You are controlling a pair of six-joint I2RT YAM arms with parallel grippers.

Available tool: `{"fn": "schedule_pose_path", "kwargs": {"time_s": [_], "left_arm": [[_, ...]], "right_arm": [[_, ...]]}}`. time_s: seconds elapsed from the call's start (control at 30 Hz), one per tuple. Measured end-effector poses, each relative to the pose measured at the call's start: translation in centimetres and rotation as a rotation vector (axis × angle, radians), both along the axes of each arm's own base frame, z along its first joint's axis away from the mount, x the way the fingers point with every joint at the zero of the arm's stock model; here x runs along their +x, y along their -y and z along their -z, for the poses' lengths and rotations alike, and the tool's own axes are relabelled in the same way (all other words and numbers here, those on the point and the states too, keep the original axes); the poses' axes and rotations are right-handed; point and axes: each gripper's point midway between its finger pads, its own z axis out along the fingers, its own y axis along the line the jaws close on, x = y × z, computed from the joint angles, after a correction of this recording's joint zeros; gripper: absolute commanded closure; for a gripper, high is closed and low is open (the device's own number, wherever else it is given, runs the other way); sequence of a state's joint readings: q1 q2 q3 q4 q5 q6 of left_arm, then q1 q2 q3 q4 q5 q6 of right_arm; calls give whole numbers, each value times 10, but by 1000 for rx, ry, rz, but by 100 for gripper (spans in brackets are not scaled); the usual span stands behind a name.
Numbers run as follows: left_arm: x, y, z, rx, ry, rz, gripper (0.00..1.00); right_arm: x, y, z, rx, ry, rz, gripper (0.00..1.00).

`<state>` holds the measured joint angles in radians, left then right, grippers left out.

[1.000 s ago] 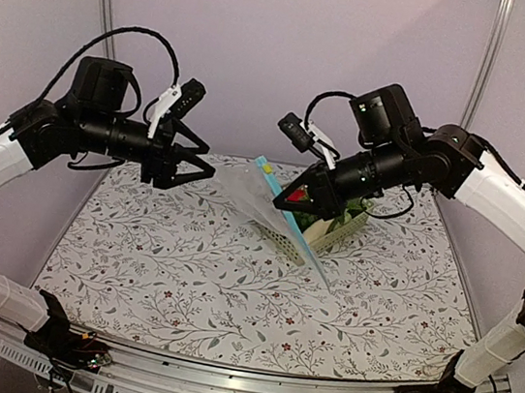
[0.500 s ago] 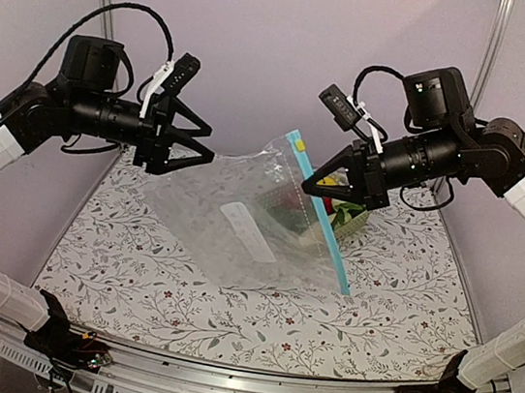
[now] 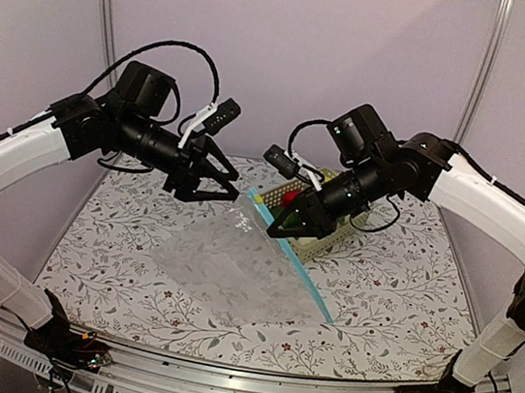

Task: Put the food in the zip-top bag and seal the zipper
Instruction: Pass from the left arm to the right, then hold the zipper from the zipper food storage bag.

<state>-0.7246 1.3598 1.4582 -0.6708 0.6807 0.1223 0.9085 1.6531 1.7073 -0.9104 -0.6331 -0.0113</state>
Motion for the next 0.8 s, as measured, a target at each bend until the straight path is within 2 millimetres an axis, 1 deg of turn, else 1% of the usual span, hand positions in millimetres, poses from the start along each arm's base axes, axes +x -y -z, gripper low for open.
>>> {"fn": "schedule_pose_path", "kwargs": {"time_s": [0.1,0.17,0.2,0.33,0.47,0.6,0.67,0.8], "left_arm": [[0,8,27,31,-61,26,45],[-1,11,37,38,-92,41,47],[-1,12,39,37,-101,45,48],[-5,16,33,0,-106,78,52],[-7,20,32,-29,-121,99,60],[-10,22,32,-45,-143,113,73],[-11,22,31,-51,-146,117,82],[-10,23,30,-58,-149,117,89]], "right_arm": [[1,-2,4,-5,-4,0,100],[2,-2,3,0,0,0,100],[2,-3,2,3,2,0,100],[3,-4,3,6,5,0,100],[3,-3,5,0,1,1,100],[3,-3,6,-2,1,2,100],[3,-3,7,-5,3,4,100],[5,-2,9,-14,-2,18,100]]}}
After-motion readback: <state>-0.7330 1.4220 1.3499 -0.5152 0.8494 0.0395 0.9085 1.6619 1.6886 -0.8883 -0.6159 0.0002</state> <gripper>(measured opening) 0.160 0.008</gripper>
